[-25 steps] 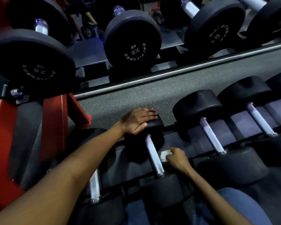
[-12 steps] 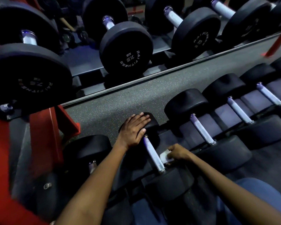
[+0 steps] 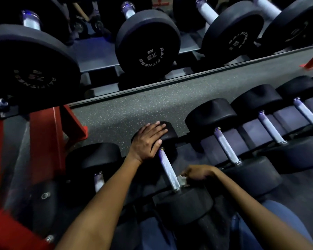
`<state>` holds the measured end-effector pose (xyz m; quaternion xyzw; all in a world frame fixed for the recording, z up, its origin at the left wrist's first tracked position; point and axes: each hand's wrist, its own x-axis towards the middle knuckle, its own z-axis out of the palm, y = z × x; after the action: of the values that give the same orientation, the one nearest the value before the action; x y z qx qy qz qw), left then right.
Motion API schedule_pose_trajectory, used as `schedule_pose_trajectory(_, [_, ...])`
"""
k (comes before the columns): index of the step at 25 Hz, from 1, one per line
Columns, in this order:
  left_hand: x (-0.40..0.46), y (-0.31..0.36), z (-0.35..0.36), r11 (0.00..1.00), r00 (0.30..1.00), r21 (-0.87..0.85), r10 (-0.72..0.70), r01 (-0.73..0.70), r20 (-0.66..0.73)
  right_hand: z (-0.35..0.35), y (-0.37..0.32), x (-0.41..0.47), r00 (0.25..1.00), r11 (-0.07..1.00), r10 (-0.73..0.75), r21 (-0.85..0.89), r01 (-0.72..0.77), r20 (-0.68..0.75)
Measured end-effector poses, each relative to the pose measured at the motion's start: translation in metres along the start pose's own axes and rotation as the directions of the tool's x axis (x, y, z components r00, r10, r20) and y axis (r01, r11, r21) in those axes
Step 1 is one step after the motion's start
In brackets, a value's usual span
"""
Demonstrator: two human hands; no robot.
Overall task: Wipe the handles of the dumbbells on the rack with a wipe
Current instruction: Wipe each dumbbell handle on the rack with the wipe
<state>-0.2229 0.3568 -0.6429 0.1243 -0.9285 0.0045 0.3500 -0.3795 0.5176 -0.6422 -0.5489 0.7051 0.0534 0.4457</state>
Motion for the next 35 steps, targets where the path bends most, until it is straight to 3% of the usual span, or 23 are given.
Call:
schedule_pose_trajectory(5, [0.001, 0.001, -0.001, 0.999, 1.0, 0.025, -0.031, 0.031, 0.004, 0.002, -0.023, 0.011, 0.987, 0.989, -0.057, -0.13, 0.076, 0.148])
schedule_pose_trajectory(9, [0.0, 0.0, 0.0, 0.999, 1.0, 0.024, -0.024, 0.024, -0.004, -0.006, -0.006, 0.01, 0.992, 0.986, -0.038, -0.16, 0.057, 0.118])
schedule_pose_trajectory(12, [0.001, 0.001, -0.001, 0.999, 0.999, 0.022, -0.046, 0.046, 0.001, 0.0, -0.012, 0.006, 0.996, 0.998, -0.015, -0.059, 0.021, 0.087])
schedule_pose_trajectory(16, [-0.002, 0.0, 0.001, 0.999, 0.999, 0.019, -0.039, 0.039, 0.001, 0.02, -0.013, 0.015, 0.997, 0.974, 0.008, -0.224, -0.024, -0.071])
schedule_pose_trajectory(21, [0.0, 0.002, 0.0, 0.996, 0.996, 0.005, -0.087, 0.086, 0.028, 0.02, -0.028, -0.008, 0.979, 0.97, 0.074, -0.215, -0.115, -0.189])
schedule_pose_trajectory(24, [-0.001, 0.002, 0.001, 0.998, 0.997, 0.011, -0.065, 0.065, 0.029, 0.028, -0.059, -0.02, 0.956, 0.889, -0.071, -0.454, -0.069, -0.284])
schedule_pose_trajectory(26, [0.002, 0.001, 0.001, 0.997, 0.996, 0.016, -0.076, 0.075, 0.037, 0.029, -0.081, -0.016, 0.963, 0.84, -0.201, -0.538, 0.075, -0.179])
schedule_pose_trajectory(29, [0.001, 0.002, -0.001, 0.996, 0.995, 0.018, -0.089, 0.089, 0.037, 0.02, -0.084, -0.005, 0.962, 0.823, -0.266, -0.536, 0.189, -0.068])
schedule_pose_trajectory(32, [0.001, 0.003, -0.002, 0.997, 0.996, 0.014, -0.075, 0.074, 0.039, 0.022, -0.054, 0.002, 0.991, 0.894, -0.118, -0.428, 0.135, 0.065])
schedule_pose_trajectory(35, [0.002, 0.002, -0.002, 0.996, 0.994, 0.022, -0.087, 0.086, 0.061, 0.017, -0.036, 0.001, 0.99, 0.954, -0.114, -0.268, 0.133, 0.085])
